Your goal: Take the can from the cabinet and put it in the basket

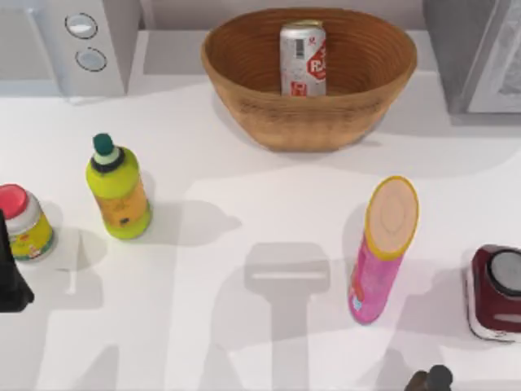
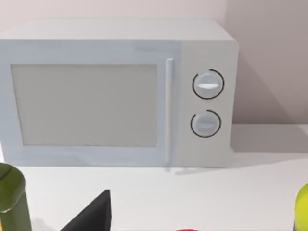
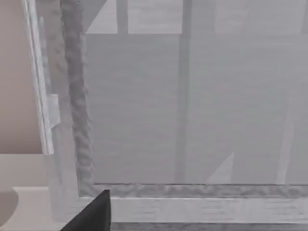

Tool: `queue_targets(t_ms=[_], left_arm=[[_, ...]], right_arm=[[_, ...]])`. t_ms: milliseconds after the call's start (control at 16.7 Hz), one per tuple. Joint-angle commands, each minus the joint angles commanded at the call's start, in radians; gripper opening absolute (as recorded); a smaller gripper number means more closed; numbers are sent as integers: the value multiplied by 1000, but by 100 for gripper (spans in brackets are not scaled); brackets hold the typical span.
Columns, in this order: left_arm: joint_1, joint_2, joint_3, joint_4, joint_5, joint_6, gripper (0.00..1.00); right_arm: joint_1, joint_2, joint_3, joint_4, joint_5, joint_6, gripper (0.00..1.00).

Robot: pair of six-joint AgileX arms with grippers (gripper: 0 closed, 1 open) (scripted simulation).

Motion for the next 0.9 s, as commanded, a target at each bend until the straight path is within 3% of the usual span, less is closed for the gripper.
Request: queue_targets(t_ms=[480,720,900], left_arm=[[0,0,0,0,0,0,100],[0,0,0,0,0,0,100],[0,0,0,0,0,0,100]], right_arm=[[-363,548,129,427,-359,13,100],[-456,688,162,536,-452,16,100],[-470,708,167,553,-466,16,100]])
